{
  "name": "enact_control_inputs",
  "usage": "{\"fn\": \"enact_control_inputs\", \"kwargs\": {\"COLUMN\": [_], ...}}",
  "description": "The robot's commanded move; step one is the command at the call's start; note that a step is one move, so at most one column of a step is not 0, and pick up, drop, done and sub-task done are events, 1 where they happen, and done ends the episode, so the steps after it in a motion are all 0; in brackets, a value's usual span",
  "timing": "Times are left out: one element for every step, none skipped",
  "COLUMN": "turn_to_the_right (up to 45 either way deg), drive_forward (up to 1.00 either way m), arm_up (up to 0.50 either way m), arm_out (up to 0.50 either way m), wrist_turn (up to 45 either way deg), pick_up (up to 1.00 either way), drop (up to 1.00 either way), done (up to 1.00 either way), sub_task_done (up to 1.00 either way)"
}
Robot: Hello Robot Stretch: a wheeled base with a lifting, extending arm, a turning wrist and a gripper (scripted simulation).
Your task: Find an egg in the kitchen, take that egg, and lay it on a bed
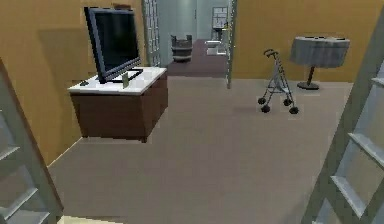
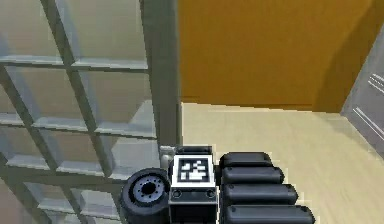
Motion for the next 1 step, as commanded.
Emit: {"fn": "enact_control_inputs", "kwargs": {"turn_to_the_right": [3.0], "drive_forward": [0.00], "arm_up": [0.00], "arm_out": [0.00], "wrist_turn": [0.0], "pick_up": [0.00], "drop": [0.00], "done": [0.00], "sub_task_done": [0.00]}}
